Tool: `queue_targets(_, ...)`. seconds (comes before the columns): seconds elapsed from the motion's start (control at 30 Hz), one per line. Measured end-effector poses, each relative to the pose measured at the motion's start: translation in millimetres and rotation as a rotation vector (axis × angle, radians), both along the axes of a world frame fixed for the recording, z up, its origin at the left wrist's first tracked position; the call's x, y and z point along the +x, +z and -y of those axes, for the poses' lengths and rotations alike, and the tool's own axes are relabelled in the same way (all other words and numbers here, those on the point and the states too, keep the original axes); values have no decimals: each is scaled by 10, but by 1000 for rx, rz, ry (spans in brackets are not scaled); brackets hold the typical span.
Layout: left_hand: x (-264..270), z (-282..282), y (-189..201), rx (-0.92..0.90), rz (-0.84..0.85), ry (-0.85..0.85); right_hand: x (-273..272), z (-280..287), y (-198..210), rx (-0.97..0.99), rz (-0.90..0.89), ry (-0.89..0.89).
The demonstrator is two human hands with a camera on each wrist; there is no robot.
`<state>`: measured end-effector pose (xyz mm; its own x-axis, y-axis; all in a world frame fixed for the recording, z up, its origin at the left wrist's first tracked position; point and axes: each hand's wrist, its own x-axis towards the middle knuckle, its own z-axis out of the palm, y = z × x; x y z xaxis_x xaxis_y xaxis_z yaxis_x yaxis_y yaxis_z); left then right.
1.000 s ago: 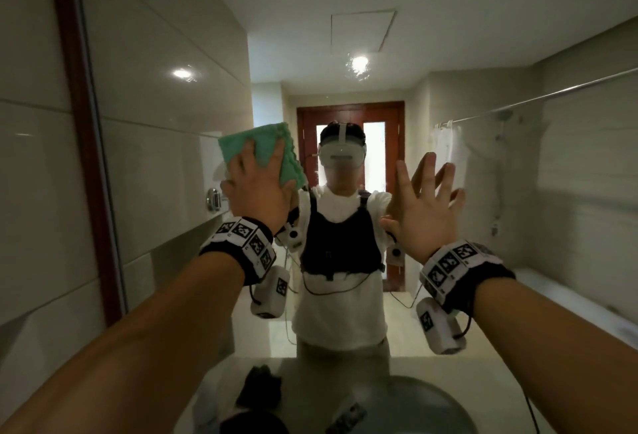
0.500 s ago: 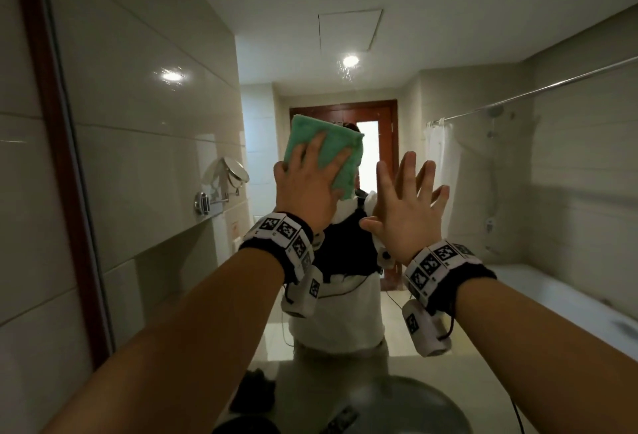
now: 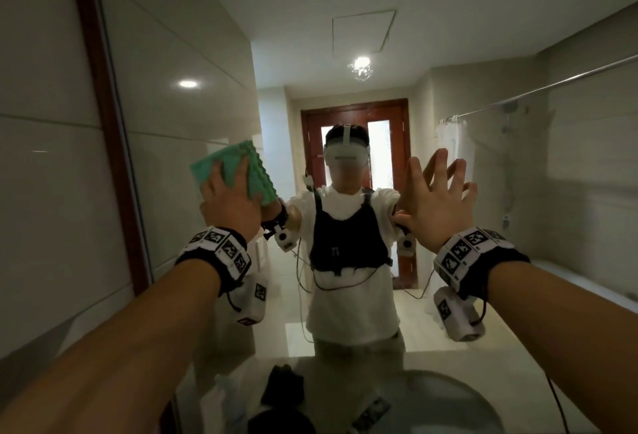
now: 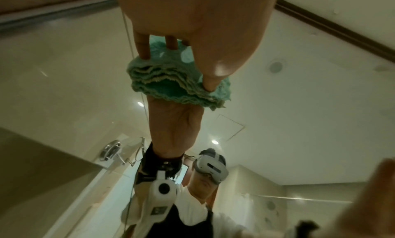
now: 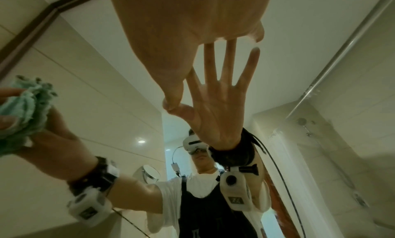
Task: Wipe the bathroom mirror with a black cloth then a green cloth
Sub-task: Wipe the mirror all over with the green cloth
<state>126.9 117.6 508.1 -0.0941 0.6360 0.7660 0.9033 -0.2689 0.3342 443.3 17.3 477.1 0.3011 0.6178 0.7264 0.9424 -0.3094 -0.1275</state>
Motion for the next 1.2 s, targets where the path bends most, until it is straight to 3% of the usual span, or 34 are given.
queue_targets(0.1, 150, 94, -56, 25, -24, -35, -227, -7, 27, 0, 123, 41)
queue_targets(0.17, 304, 159, -149, 69, -141, -81, -436, -58, 47, 42, 211, 112)
queue_targets(0.27, 466, 174, -311, 103, -310, -121, -794, -209, 33, 39, 225, 197)
queue_targets(0.4, 344, 44, -330, 142, -381, -139, -1041, -465, -151, 24, 228, 167)
queue_targets(0.6, -413, -153, -226, 149, -246, -82, -1004, -569, -234, 64, 249, 138)
queue_targets(0.83, -1279, -368, -202, 28, -60, -23, -1064, -552, -239, 52, 212, 137)
queue_targets(1.2, -1369, -416, -243, 36, 12, -16, -1086, -572, -247, 51, 203, 139)
